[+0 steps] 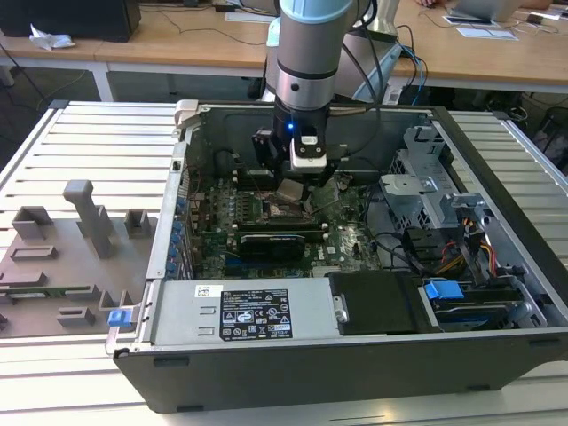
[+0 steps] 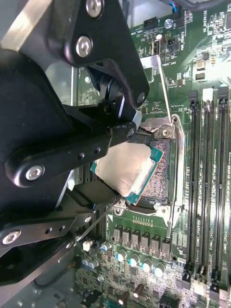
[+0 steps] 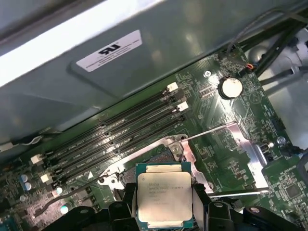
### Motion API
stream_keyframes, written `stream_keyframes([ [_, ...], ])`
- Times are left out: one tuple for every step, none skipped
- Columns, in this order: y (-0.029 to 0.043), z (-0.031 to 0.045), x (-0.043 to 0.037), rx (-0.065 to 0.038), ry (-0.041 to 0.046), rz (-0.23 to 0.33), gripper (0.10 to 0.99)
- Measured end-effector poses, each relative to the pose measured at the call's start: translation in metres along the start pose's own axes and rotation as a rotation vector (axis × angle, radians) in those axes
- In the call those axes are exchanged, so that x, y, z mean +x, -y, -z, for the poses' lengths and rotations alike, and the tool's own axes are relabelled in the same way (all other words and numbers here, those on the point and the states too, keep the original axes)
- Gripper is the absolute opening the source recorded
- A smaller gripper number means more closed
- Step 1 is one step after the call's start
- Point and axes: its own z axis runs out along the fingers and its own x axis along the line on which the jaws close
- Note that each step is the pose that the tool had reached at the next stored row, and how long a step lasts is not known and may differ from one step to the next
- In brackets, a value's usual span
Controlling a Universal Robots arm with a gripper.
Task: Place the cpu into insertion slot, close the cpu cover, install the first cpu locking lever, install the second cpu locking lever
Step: 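Place the cpu into insertion slot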
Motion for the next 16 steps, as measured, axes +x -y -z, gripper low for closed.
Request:
stream_keyframes([
  [0.0000, 0.0000, 0.0000, 0.000, 0.0003, -0.010, 0.545],
  [0.0000, -0.0001, 0.0000, 0.000, 0.0005, -0.017, 0.545],
  [0.0000, -0.0001, 0.0000, 0.000, 0.0008, -0.030, 0.545],
  [0.0000, -0.0002, 0.0000, 0.000, 0.0010, -0.038, 0.545],
  [0.0000, -0.0002, 0.0000, 0.000, 0.0013, -0.049, 0.545],
  [0.0000, -0.0003, 0.0000, 0.000, 0.0017, -0.065, 0.545],
  [0.0000, -0.0003, 0.0000, -0.001, 0.0020, -0.078, 0.545],
  [0.0000, -0.0004, 0.0000, -0.001, 0.0023, -0.089, 0.545],
  [0.0000, -0.0004, 0.0000, -0.001, 0.0025, -0.097, 0.545],
  [0.0000, -0.0005, 0.0000, -0.001, 0.0029, -0.113, 0.545],
  [0.0000, -0.0006, 0.0000, -0.001, 0.0033, -0.127, 0.545],
  [0.0000, -0.0006, 0.0000, -0.001, 0.0036, -0.140, 0.545],
  [0.0000, -0.0006, 0.0000, -0.001, 0.0038, -0.148, 0.545],
  [0.0000, -0.0007, 0.0000, -0.001, 0.0040, -0.155, 0.545],
  [0.0000, -0.0007, 0.0000, -0.001, 0.0042, -0.166, 0.545],
  [0.0000, -0.0008, 0.0000, -0.002, 0.0044, -0.174, 0.545],
])
